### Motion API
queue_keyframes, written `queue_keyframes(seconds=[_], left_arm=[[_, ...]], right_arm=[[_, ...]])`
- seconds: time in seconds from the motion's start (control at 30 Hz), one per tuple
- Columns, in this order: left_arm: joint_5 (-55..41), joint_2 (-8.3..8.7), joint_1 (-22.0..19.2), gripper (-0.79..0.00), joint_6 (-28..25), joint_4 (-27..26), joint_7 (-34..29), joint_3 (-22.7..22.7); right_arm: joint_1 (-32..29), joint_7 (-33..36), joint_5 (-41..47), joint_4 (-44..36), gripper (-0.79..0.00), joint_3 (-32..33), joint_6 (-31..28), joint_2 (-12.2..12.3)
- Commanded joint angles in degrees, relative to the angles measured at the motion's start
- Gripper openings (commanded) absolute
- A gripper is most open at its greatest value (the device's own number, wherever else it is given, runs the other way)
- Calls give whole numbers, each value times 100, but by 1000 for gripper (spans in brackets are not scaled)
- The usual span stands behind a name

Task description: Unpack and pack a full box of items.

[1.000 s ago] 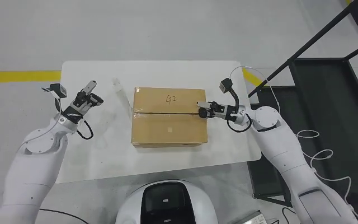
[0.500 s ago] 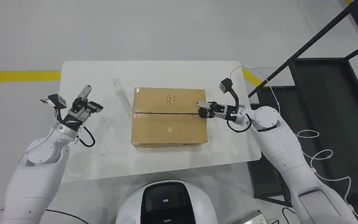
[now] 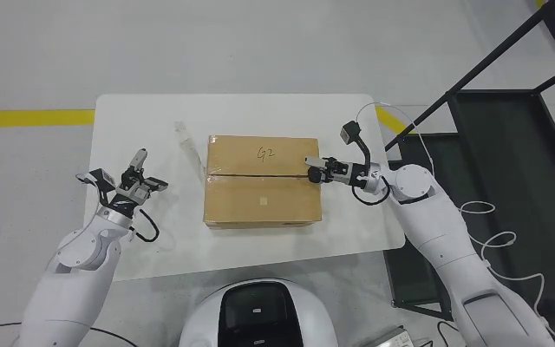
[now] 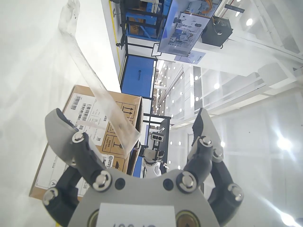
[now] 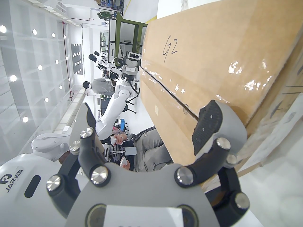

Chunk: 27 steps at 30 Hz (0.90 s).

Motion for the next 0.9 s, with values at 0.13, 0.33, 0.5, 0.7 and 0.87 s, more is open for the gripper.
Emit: queue_keyframes(seconds=[0.13,0.33,0.5,0.7,0.87], left_arm=[[2,0,1,0,1,-1,1,-1],[2,0,1,0,1,-1,1,-1],[2,0,1,0,1,-1,1,-1],[-63,-17,53,0,134,-53,45,8],[-320,-68,126,0,314,-36,109,14]], right_arm=[[-66,-153,-147,-120,0,-12,161,4],[-204,-268,-402,-344,0,19,633,35],[-218,-301,-395,-325,0,74,682,42],[-261,-296,-276,-422,0,180,725,56],[-261,-296,-276,-422,0,180,725,56]])
